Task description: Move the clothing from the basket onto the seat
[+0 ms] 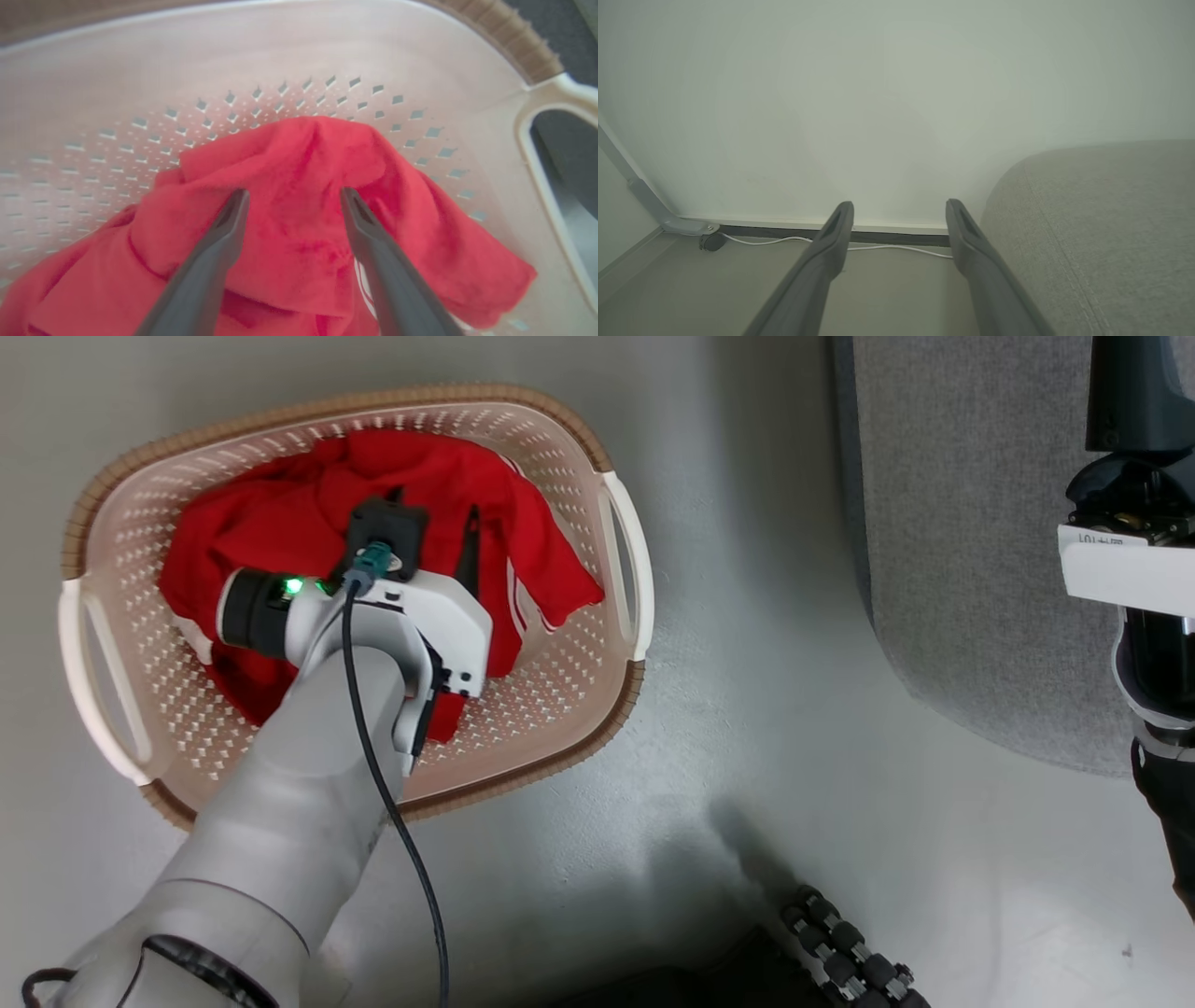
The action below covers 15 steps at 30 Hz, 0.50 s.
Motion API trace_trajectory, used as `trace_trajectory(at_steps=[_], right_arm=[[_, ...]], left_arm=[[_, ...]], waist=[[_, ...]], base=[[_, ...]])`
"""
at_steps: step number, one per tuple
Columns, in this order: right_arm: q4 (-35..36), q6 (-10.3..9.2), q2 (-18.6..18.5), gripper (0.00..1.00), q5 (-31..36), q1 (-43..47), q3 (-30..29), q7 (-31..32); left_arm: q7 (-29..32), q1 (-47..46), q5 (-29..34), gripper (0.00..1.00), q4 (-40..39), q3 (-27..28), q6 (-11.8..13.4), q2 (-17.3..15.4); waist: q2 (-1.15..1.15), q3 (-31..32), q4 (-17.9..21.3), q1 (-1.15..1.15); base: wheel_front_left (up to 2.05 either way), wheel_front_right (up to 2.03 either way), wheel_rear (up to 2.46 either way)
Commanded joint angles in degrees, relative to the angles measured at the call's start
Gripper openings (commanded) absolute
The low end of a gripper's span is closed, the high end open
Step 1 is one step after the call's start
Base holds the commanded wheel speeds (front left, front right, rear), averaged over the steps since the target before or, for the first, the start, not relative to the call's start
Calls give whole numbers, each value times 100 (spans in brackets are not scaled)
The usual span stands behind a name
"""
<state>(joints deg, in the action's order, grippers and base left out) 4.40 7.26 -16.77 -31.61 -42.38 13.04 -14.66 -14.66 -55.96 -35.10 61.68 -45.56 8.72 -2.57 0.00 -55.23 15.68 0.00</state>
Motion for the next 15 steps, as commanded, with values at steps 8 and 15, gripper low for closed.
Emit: trace_trajectory(at_steps=[8,15], right_arm=[[144,23,120,100,-112,40,-14,-34],[102,23,132,100,-118,115,-68,-34]], left_arm=[[-12,-413,-134,100,644,-150,263,-31],[234,-601,-203,100,799,-442,454,-31]], waist=[[0,-382,264,0],[0,-432,283,0]], base=[[0,0,0],[0,0,0]])
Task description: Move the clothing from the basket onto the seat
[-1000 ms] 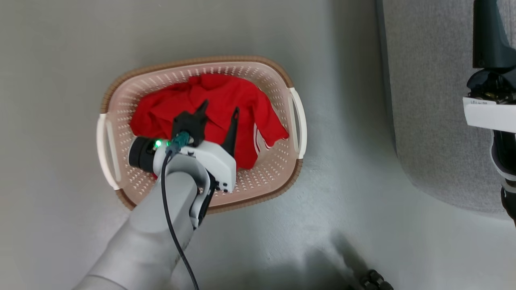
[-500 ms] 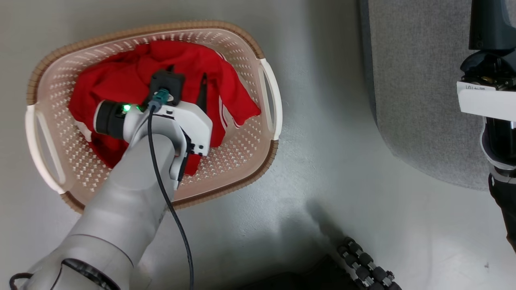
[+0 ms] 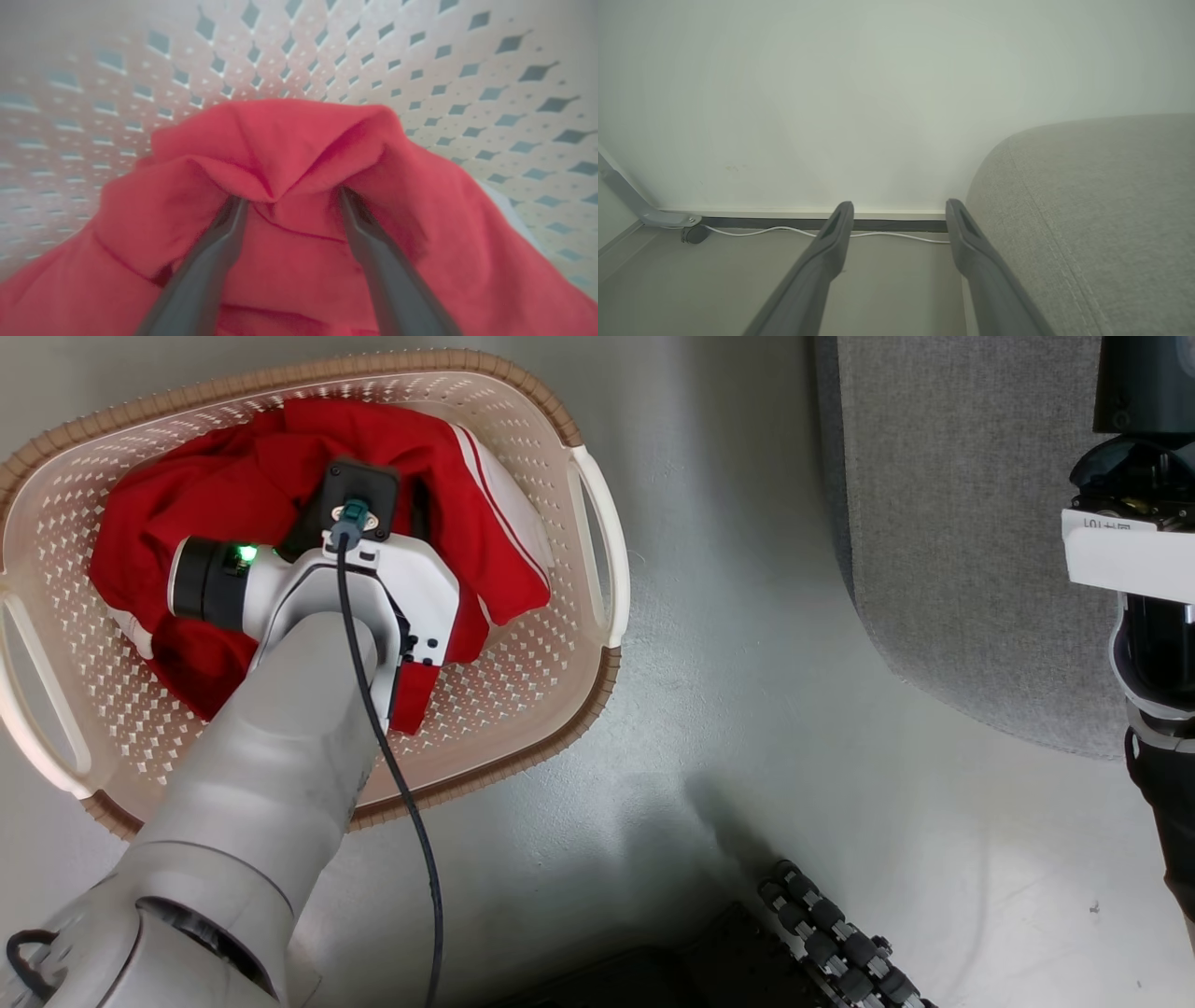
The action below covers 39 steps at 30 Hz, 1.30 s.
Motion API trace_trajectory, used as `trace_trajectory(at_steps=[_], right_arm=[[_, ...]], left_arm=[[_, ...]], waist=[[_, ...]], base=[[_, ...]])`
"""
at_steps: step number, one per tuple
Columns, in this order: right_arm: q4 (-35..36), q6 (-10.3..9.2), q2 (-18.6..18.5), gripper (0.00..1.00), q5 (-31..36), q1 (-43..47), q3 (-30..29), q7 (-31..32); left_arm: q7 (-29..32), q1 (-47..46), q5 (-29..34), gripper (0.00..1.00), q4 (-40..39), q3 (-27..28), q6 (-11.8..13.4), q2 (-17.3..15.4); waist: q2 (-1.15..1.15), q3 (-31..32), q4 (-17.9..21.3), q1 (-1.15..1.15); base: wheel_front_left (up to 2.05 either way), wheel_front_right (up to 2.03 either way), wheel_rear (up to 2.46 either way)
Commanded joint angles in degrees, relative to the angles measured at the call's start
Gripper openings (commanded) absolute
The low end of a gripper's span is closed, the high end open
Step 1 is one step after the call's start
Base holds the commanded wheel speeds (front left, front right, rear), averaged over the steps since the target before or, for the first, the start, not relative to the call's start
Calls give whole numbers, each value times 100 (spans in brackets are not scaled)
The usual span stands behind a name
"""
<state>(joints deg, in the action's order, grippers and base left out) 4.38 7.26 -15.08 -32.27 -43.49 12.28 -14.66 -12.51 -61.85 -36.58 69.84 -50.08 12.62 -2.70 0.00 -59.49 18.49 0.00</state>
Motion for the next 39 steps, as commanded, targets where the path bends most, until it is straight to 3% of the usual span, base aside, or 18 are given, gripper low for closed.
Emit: trace_trajectory(at_steps=[1,3,5,10,14,27,39], right_arm=[[99,23,-36,100,-52,237,0,-34],[93,23,-36,100,-51,248,-6,-34],[74,23,-33,100,-54,262,-21,-34],[22,23,-19,100,-66,255,-78,-34],[-41,23,-27,100,-55,202,-115,-34],[-358,23,-259,100,113,586,-94,-34],[-758,23,-467,100,272,1201,-95,-34]], left_arm=[[82,-30,-65,100,-12,-40,84,-18],[154,-42,-81,100,-12,-91,90,-18],[304,-65,-115,0,-10,-188,108,-18],[441,-84,-263,0,-54,-337,75,-18],[135,-2,-412,0,-152,-418,87,-18],[-243,728,-873,0,-923,-773,-6,-18],[-248,1647,-625,0,-1940,-215,23,-18]], waist=[[0,-10,3,0],[0,-12,2,0],[0,-12,2,0],[0,3,5,0],[0,102,-3,0],[0,1191,-433,0],[0,2411,-908,0]], base=[[0,0,0],[0,0,0],[0,0,0],[0,0,0],[0,0,0],[0,0,0],[0,0,0]])
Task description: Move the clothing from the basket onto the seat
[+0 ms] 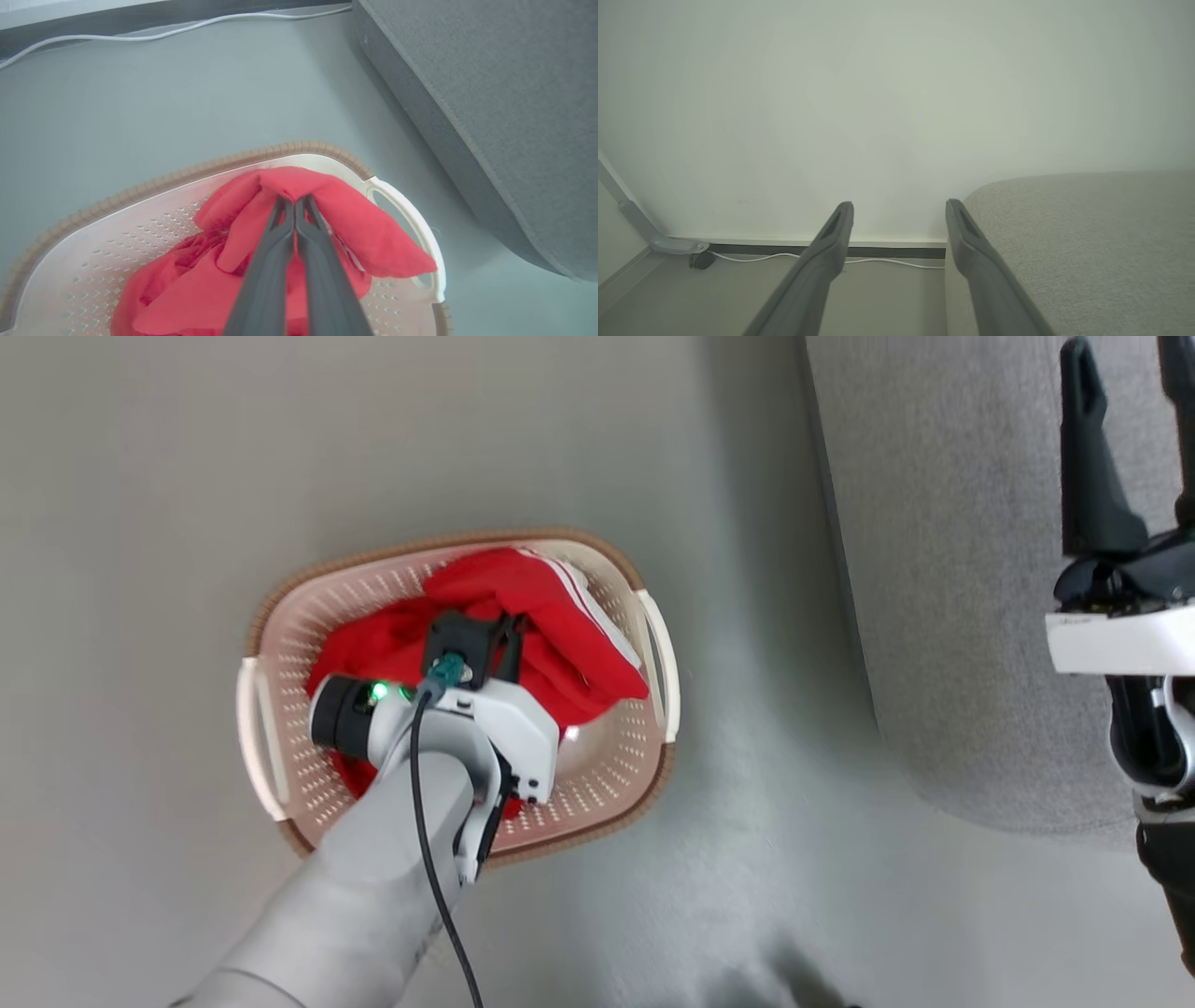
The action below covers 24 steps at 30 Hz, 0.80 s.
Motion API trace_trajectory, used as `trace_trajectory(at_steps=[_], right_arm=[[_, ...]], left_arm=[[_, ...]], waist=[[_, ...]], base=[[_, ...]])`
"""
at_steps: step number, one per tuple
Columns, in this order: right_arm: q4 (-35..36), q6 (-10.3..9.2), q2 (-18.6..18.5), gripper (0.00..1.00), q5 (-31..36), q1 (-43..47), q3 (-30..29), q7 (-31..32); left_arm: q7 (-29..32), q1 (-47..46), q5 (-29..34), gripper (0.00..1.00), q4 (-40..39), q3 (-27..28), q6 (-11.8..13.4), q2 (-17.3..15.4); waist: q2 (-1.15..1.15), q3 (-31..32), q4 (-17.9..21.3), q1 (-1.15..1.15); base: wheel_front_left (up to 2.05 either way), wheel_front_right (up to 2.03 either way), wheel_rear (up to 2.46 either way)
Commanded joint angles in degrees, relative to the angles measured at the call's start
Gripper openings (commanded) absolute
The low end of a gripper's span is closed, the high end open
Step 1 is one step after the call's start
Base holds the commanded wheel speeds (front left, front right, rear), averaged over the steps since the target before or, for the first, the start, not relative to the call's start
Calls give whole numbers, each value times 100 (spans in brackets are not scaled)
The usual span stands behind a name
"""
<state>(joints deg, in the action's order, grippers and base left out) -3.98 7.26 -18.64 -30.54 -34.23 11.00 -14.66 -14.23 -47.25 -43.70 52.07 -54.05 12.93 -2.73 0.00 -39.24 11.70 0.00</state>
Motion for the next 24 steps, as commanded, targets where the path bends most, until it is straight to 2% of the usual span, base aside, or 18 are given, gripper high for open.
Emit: trace_trajectory(at_steps=[1,8,24], right_arm=[[52,23,-114,100,117,331,36,-34],[-143,23,-71,100,204,670,36,-34],[-682,23,211,100,478,1485,58,-34]], left_arm=[[-76,283,137,0,-228,257,-21,-15],[-76,899,502,0,-563,820,-107,-15],[-76,2279,1565,0,-1720,2361,-472,-15]], waist=[[0,493,-269,0],[0,1117,-470,0],[0,2516,-736,0]], base=[[0,0,0],[0,0,0],[0,0,0]])
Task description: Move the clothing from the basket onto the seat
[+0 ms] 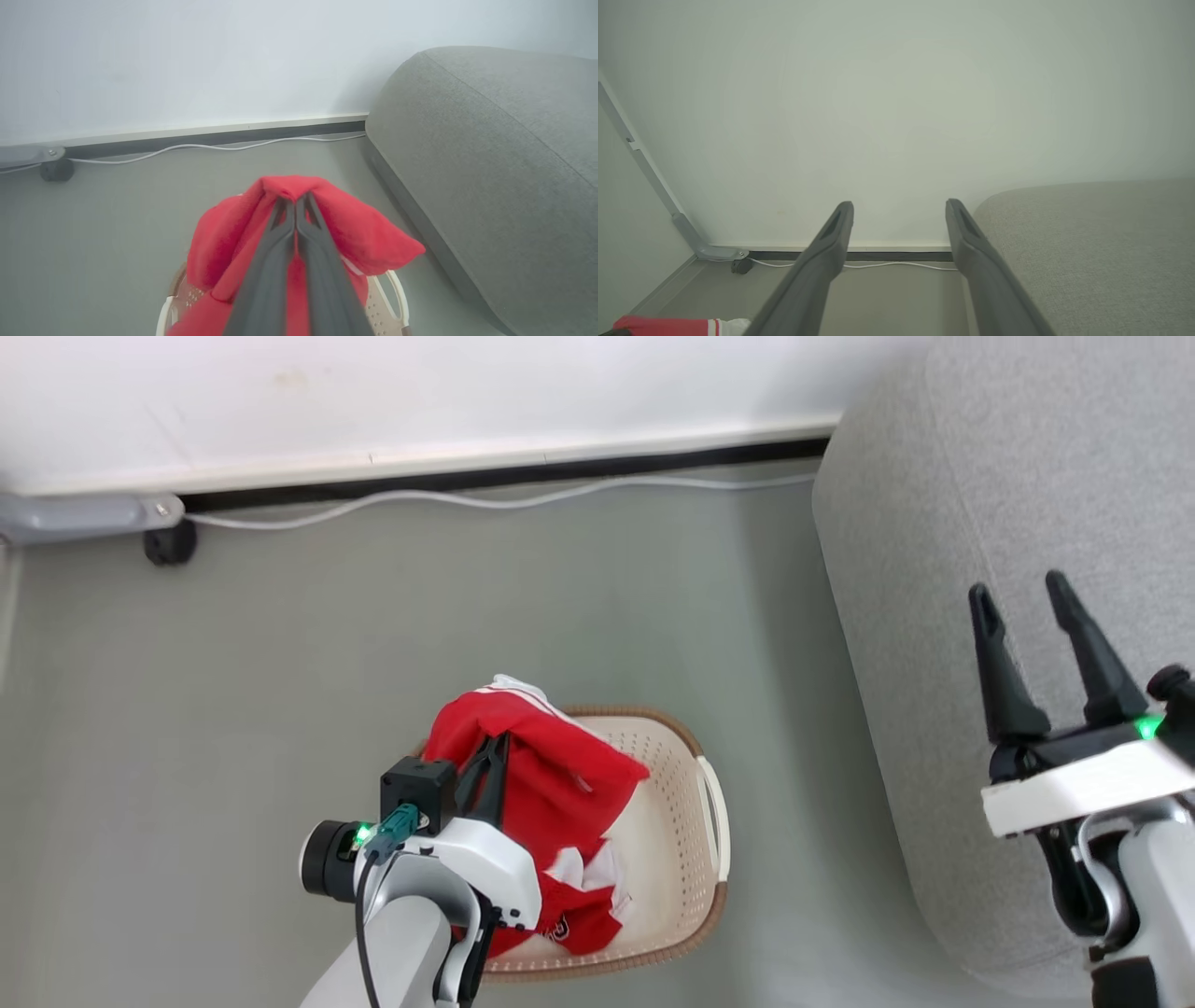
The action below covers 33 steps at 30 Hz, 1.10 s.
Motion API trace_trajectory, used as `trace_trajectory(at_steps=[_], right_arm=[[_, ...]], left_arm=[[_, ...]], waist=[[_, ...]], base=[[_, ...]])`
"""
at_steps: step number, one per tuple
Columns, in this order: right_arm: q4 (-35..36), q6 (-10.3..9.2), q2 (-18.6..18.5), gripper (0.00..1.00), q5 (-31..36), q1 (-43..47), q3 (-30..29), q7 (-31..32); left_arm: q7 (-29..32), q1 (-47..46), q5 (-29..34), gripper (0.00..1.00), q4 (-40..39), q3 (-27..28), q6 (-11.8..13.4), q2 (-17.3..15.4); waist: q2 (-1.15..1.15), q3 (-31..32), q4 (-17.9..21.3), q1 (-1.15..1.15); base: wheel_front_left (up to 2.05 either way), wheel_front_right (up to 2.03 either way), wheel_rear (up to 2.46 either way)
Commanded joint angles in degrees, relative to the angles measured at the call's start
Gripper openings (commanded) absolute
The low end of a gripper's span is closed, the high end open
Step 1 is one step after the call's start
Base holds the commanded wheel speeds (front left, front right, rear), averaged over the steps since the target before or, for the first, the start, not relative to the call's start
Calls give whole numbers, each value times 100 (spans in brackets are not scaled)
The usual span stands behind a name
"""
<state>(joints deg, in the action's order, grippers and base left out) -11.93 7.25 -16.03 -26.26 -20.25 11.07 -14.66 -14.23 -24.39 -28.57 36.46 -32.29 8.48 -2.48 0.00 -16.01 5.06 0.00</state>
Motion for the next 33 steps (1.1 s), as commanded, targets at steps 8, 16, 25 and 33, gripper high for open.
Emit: trace_trajectory(at_steps=[8,16,25,33], right_arm=[[-48,24,88,100,211,436,6,-34],[-170,24,201,100,331,640,-1,-34],[-272,24,313,100,436,786,-67,-34],[-339,24,348,100,482,922,-92,-34]], left_arm=[[-76,201,555,0,-850,685,-167,-40],[-76,158,888,0,-1523,931,-344,-40],[-73,-266,1121,0,-1909,955,-526,-112],[164,-762,1188,0,-2504,950,-560,-233]], waist=[[0,600,-205,0],[0,918,-346,0],[0,1121,-420,0],[0,1187,-435,0]], base=[[0,0,0],[0,0,0],[0,0,0],[0,0,0]])
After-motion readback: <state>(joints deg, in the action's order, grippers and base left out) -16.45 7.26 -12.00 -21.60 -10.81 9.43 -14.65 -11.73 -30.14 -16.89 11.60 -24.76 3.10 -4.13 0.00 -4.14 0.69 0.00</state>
